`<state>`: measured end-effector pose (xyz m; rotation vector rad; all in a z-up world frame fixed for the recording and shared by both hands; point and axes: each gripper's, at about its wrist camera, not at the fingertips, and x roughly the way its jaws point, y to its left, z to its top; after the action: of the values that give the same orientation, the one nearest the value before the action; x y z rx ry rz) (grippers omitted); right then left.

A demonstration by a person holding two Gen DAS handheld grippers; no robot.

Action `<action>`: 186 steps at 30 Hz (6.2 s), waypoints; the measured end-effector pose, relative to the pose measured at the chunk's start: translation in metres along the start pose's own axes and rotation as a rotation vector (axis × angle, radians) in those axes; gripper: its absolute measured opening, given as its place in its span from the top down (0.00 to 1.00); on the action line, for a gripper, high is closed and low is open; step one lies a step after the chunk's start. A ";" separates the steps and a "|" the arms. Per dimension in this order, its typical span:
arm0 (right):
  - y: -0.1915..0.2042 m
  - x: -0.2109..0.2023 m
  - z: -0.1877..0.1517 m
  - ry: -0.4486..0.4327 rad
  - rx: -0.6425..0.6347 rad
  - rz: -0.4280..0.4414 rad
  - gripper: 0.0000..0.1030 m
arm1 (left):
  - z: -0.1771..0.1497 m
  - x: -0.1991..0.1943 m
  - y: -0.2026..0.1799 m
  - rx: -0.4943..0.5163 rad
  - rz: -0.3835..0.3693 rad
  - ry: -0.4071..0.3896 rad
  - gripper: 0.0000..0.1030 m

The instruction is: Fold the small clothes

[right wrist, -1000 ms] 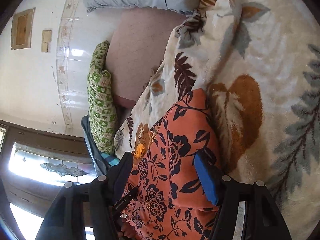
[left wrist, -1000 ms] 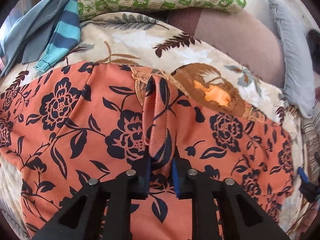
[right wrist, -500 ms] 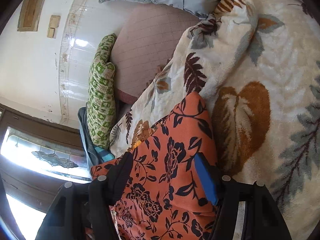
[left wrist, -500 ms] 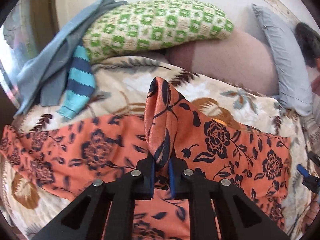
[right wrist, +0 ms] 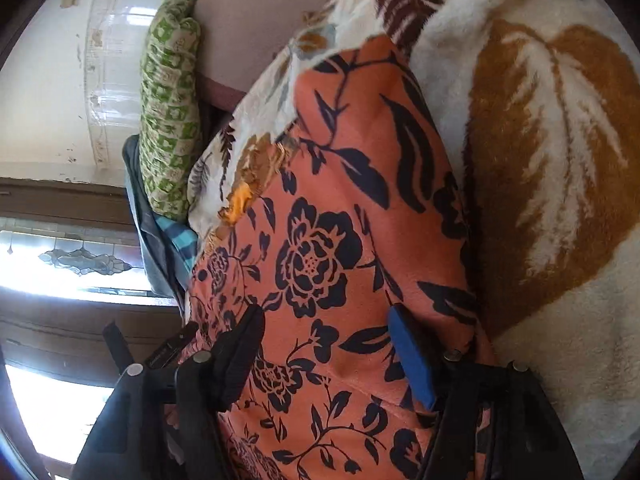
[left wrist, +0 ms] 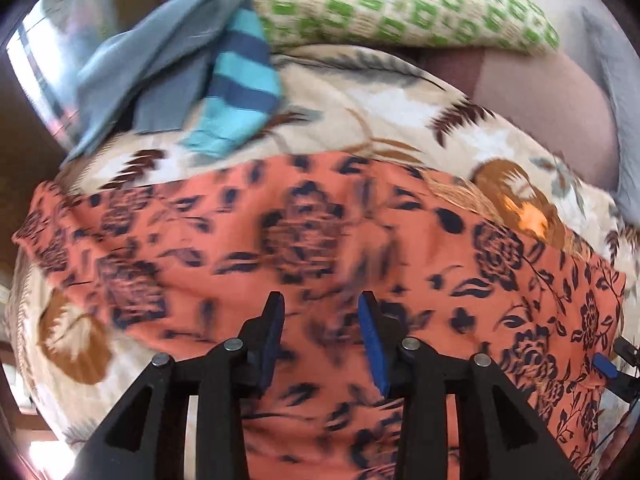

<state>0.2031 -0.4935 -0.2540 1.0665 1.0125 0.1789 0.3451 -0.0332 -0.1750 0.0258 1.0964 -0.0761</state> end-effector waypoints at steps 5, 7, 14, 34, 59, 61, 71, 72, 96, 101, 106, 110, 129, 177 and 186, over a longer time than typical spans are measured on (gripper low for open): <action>0.017 -0.014 -0.006 -0.059 -0.066 0.095 0.34 | -0.009 -0.037 0.109 -0.165 0.071 -0.057 0.52; 0.025 -0.012 -0.008 -0.062 -0.095 0.104 0.34 | -0.013 -0.044 0.157 -0.256 0.101 -0.058 0.48; 0.047 0.020 -0.025 0.014 -0.176 0.075 0.34 | -0.038 -0.042 0.291 -0.565 0.149 -0.021 0.39; 0.046 0.051 -0.032 0.078 -0.252 0.023 0.29 | -0.010 0.025 0.392 -0.966 -0.069 -0.146 0.40; 0.064 0.020 -0.025 -0.041 -0.284 0.049 0.26 | 0.073 -0.087 0.231 -0.405 -0.064 -0.356 0.95; 0.064 0.007 -0.022 -0.083 -0.274 0.060 0.26 | 0.076 -0.106 0.190 -0.318 -0.066 -0.357 0.95; 0.034 -0.070 -0.002 -0.279 -0.137 0.141 0.26 | 0.062 -0.143 -0.052 0.039 -0.255 -0.324 0.95; 0.029 -0.079 0.000 -0.300 -0.116 0.153 0.26 | 0.058 -0.140 -0.076 0.071 -0.279 -0.310 0.95; 0.013 -0.125 0.014 -0.393 -0.075 0.240 0.26 | -0.063 -0.076 -0.201 0.352 -0.373 -0.073 0.33; 0.056 -0.085 0.000 -0.259 -0.175 0.351 0.25 | -0.037 -0.058 -0.124 0.250 -0.119 -0.103 0.33; 0.072 -0.030 -0.012 -0.146 -0.180 0.225 0.25 | -0.023 -0.016 -0.059 0.122 0.044 -0.023 0.33; 0.032 0.017 -0.008 0.012 -0.081 -0.141 0.29 | -0.035 0.026 -0.032 0.102 0.143 0.106 0.32; 0.058 0.021 -0.027 0.039 -0.360 -0.182 0.21 | -0.047 -0.004 -0.033 0.214 0.141 0.053 0.25; -0.064 -0.165 -0.257 0.004 0.078 -0.248 0.21 | -0.263 -0.101 0.179 -0.118 -0.226 0.236 0.93; -0.059 -0.110 -0.270 0.074 0.030 -0.351 0.23 | -0.272 -0.086 0.164 -0.117 -0.240 0.295 0.88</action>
<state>-0.0832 -0.4133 -0.2619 0.8979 1.2553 -0.0828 0.0767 0.1505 -0.2250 -0.2056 1.3942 -0.2294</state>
